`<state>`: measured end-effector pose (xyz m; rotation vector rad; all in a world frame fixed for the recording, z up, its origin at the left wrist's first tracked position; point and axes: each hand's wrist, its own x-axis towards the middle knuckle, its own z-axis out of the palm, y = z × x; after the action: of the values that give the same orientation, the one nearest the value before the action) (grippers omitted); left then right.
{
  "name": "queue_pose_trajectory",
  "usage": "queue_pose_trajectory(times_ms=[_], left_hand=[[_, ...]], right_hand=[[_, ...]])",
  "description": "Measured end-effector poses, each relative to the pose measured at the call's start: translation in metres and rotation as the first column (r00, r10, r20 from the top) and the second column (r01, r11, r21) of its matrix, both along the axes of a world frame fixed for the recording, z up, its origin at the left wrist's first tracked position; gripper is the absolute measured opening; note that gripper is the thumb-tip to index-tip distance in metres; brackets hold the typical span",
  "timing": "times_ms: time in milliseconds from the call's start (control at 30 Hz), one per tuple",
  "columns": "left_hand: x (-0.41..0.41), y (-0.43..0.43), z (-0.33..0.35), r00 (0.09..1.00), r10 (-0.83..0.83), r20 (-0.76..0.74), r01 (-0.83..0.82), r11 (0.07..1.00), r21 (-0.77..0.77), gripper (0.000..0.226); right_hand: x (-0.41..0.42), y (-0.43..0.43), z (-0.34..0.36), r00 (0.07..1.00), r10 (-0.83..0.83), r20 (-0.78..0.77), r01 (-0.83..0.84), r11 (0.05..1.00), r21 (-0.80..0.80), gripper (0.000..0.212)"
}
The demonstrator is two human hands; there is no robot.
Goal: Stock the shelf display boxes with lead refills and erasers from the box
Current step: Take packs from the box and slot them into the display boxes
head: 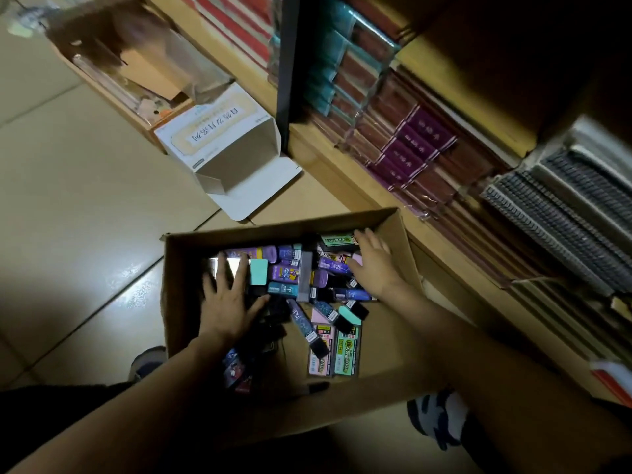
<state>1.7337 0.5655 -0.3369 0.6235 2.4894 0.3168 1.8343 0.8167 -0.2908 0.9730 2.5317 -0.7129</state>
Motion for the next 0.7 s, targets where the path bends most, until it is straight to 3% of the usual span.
queue_pose_trajectory(times_ms=[200, 367, 533, 700], left_hand=[[0.028, 0.003, 0.005, 0.997, -0.068, -0.034, 0.068, 0.998, -0.014, 0.077], [0.052, 0.007, 0.011, 0.991, -0.128, -0.029, 0.127, 0.992, -0.013, 0.068], [0.061, -0.005, 0.016, 0.97, -0.229, -0.082, 0.217, 0.966, -0.14, 0.058], [0.035, -0.005, 0.023, 0.951, -0.257, -0.174, 0.219, 0.953, -0.21, 0.058]], right_hand=[[0.008, -0.025, -0.014, 0.996, -0.016, 0.091, 0.021, 0.998, -0.056, 0.068], [0.038, -0.057, -0.016, 0.997, 0.029, 0.068, -0.032, 0.999, 0.032, 0.063], [0.059, -0.069, -0.015, 0.993, 0.103, 0.052, -0.108, 0.989, 0.096, 0.058], [0.046, -0.052, -0.011, 0.996, -0.028, -0.088, 0.017, 0.992, -0.124, 0.027]])
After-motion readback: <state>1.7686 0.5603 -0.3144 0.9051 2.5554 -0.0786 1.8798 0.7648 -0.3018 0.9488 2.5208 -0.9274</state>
